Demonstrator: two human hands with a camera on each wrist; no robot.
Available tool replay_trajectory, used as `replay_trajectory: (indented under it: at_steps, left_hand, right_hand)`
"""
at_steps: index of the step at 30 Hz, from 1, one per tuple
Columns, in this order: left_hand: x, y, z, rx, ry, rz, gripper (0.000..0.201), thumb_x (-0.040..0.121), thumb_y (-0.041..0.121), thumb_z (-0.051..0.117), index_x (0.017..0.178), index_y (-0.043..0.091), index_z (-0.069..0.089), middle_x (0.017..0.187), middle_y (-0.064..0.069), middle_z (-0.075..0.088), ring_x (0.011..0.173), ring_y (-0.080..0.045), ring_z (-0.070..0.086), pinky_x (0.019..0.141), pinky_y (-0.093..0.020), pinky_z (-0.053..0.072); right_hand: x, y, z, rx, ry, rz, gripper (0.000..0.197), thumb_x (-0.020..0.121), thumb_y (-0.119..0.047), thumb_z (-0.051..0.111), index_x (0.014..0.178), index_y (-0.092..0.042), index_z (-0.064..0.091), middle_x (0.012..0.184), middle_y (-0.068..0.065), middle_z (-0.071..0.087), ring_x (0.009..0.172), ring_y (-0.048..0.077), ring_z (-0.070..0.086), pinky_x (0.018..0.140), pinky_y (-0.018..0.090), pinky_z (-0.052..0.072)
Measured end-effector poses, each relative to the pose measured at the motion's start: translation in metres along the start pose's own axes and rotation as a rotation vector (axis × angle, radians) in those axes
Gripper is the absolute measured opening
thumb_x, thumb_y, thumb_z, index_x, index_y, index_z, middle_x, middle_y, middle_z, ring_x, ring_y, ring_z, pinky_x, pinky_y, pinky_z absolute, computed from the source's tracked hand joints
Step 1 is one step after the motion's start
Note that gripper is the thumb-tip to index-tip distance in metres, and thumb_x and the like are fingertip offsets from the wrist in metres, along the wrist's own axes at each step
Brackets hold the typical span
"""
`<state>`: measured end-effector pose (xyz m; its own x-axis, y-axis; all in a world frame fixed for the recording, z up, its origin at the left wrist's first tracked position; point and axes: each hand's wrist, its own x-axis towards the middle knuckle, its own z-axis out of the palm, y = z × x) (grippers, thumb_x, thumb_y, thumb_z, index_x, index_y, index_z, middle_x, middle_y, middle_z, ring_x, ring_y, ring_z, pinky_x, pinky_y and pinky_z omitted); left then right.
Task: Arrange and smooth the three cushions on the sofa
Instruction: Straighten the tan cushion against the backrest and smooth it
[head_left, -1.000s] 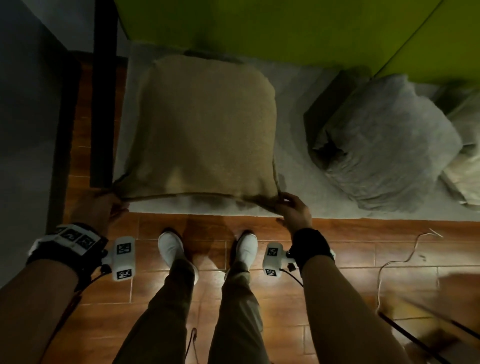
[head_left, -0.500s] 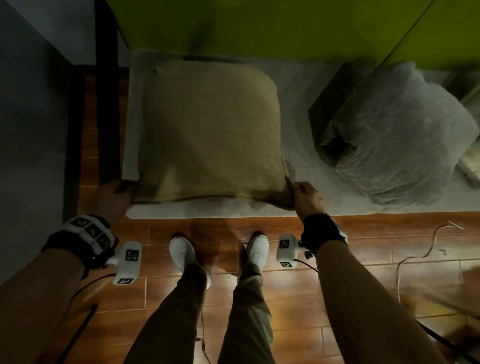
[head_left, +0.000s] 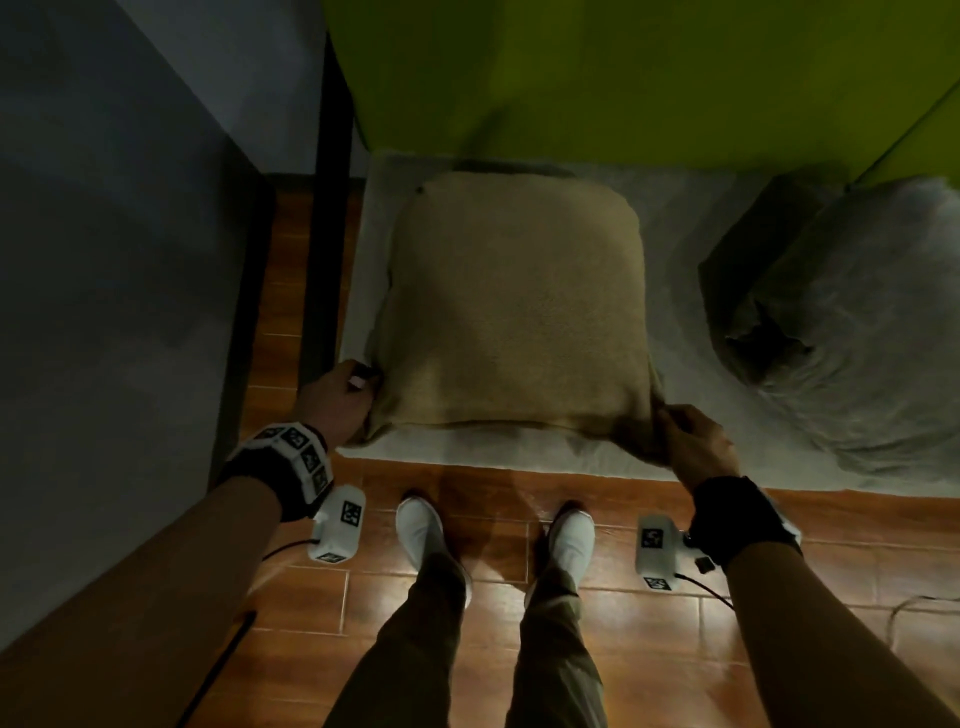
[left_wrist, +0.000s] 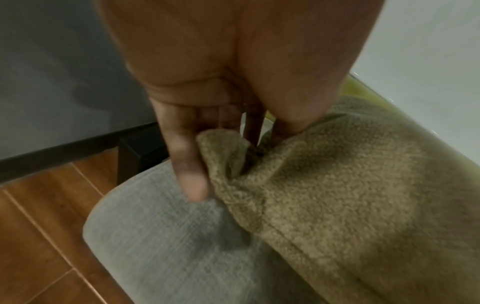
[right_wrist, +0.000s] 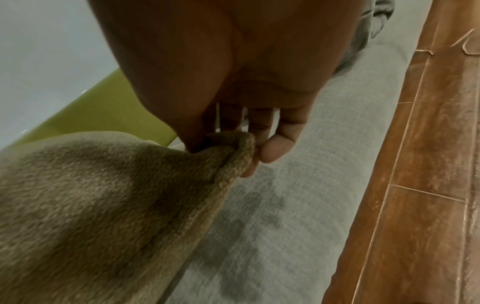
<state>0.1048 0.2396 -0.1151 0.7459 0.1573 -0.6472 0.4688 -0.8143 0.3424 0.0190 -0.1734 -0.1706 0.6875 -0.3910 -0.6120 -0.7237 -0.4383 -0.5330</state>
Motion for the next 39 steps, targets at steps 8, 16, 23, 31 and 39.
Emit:
replay_trajectory:
  at_steps: [8, 16, 23, 31, 39]
  left_hand:
    - [-0.002, -0.011, 0.010, -0.209, 0.125, -0.134, 0.016, 0.103, 0.018, 0.043, 0.116, 0.011, 0.050, 0.108, -0.021, 0.057, 0.069, -0.027, 0.057, 0.041, -0.024, 0.043]
    - [-0.010, -0.016, 0.026, -0.795, -0.018, -0.404, 0.031, 0.100, 0.019, 0.051, 0.129, 0.009, 0.048, 0.115, -0.019, 0.061, 0.085, -0.030, 0.065, 0.075, -0.044, 0.058]
    - [-0.014, -0.045, 0.016, -0.727, 0.069, -0.329, 0.043, 0.088, 0.003, 0.070, 0.129, 0.002, 0.058, 0.117, -0.021, 0.063, 0.080, -0.022, 0.063, 0.053, -0.023, 0.058]
    - [-0.037, 0.012, -0.020, -0.132, 0.308, 0.177, 0.059, 0.094, 0.047, 0.058, 0.146, 0.025, 0.039, 0.149, -0.015, 0.044, 0.131, -0.037, 0.046, 0.104, -0.049, 0.038]
    - [-0.001, 0.129, 0.016, 0.545, 0.235, 0.626, 0.116, 0.061, 0.095, 0.041, 0.153, 0.049, -0.012, 0.163, -0.005, -0.027, 0.149, -0.042, -0.017, 0.112, -0.072, 0.002]
  right_hand:
    - [-0.016, 0.021, -0.004, 0.144, -0.089, 0.041, 0.041, 0.093, -0.032, 0.071, 0.131, -0.020, 0.063, 0.104, 0.000, 0.070, 0.090, 0.021, 0.072, 0.086, 0.044, 0.061]
    - [-0.020, 0.032, -0.013, 0.471, -0.173, 0.181, 0.042, 0.091, -0.018, 0.074, 0.130, -0.024, 0.061, 0.113, 0.012, 0.074, 0.103, 0.029, 0.072, 0.089, 0.040, 0.058]
    - [-0.019, 0.036, -0.026, 0.166, -0.099, 0.046, 0.042, 0.090, -0.015, 0.075, 0.127, -0.029, 0.061, 0.094, 0.003, 0.078, 0.090, 0.021, 0.074, 0.083, 0.038, 0.058]
    - [-0.035, 0.001, -0.014, -0.285, 0.089, -0.210, 0.042, 0.101, -0.032, 0.055, 0.142, -0.021, 0.053, 0.148, 0.009, 0.051, 0.134, 0.031, 0.048, 0.106, 0.043, 0.045]
    - [-0.042, -0.103, 0.043, -0.347, 0.134, -0.517, 0.069, 0.099, -0.070, 0.024, 0.158, -0.048, -0.005, 0.166, -0.011, -0.021, 0.154, 0.021, -0.021, 0.125, 0.052, -0.007]
